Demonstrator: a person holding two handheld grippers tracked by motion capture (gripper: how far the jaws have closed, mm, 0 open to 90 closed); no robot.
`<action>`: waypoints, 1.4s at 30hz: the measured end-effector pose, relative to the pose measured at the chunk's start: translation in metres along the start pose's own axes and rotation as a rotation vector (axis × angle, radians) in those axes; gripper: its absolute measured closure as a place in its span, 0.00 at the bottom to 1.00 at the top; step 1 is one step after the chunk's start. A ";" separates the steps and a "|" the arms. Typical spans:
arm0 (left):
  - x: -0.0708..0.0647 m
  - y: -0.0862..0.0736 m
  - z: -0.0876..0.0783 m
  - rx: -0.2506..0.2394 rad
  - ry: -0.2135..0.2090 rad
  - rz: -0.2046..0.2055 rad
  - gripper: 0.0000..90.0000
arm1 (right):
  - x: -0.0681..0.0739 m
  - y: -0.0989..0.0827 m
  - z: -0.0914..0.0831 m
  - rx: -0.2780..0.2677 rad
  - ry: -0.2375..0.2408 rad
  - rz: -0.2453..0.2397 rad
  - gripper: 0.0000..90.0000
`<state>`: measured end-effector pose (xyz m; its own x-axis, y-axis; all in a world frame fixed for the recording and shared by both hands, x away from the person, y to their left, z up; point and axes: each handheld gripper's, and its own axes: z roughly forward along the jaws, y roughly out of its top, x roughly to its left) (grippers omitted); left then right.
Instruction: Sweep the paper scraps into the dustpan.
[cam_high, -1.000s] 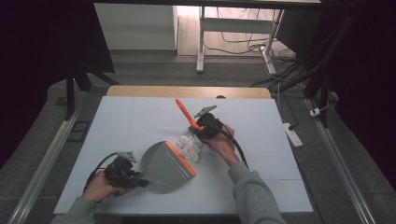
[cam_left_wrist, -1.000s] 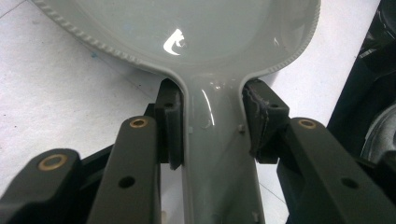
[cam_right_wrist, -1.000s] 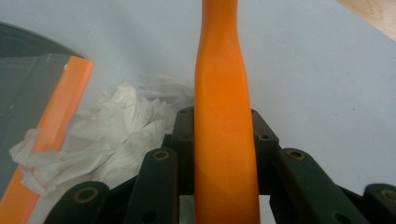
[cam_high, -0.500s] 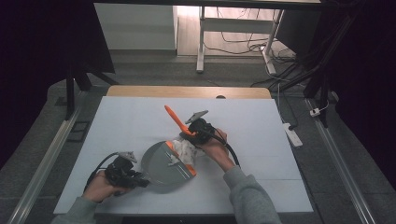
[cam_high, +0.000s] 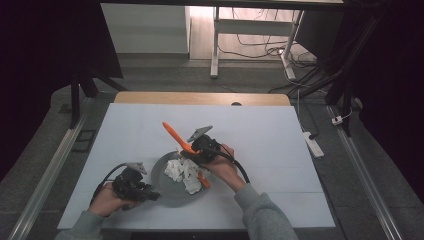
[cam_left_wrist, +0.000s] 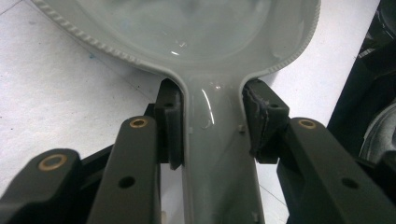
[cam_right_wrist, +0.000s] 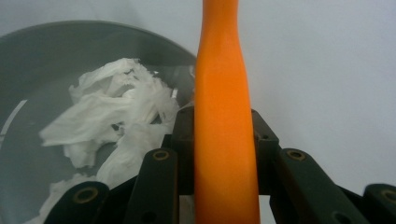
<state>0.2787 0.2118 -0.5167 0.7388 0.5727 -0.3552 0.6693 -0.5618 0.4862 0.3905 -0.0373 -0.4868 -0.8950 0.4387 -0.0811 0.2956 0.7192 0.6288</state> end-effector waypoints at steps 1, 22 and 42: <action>0.000 0.000 0.000 0.000 0.000 0.000 0.69 | 0.003 0.001 0.000 -0.005 0.014 -0.007 0.78; 0.000 0.000 0.000 0.001 0.001 -0.001 0.68 | -0.024 0.000 -0.028 -0.092 -0.068 0.086 0.78; -0.001 0.000 0.000 0.000 0.001 -0.001 0.68 | -0.028 0.009 0.010 -0.021 -0.085 0.083 0.78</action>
<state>0.2781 0.2113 -0.5165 0.7378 0.5742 -0.3549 0.6703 -0.5610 0.4858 0.4217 -0.0379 -0.4872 -0.8357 0.5412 -0.0932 0.3595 0.6674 0.6521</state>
